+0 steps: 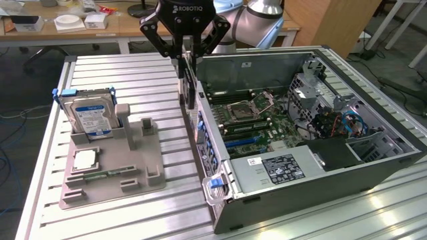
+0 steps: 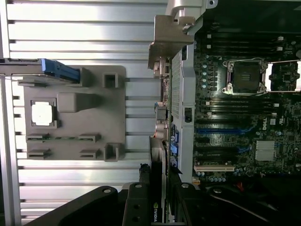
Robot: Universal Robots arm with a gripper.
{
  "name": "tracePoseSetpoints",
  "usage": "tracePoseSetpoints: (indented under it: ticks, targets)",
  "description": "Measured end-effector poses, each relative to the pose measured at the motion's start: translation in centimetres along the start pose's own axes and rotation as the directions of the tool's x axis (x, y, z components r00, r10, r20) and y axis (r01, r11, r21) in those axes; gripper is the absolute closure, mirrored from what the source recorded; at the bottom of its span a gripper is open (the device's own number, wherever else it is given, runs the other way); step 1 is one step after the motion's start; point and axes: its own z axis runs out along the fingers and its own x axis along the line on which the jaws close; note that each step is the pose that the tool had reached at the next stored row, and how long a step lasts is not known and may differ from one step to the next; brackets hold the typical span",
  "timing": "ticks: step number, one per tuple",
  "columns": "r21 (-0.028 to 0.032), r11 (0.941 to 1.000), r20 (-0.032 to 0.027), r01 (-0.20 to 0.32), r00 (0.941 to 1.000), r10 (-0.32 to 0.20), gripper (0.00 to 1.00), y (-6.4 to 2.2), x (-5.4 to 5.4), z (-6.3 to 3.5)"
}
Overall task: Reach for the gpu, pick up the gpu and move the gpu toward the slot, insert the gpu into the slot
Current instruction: 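Pick up the gpu and move the gpu toward the slot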
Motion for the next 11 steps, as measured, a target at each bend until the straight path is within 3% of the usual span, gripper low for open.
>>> tracePoseSetpoints:
  ticks: [11]
  targets:
    - [0.0001, 1.0, -0.0002, -0.008, 1.0, 0.008, 0.74, 0.01, -0.95, 0.02]
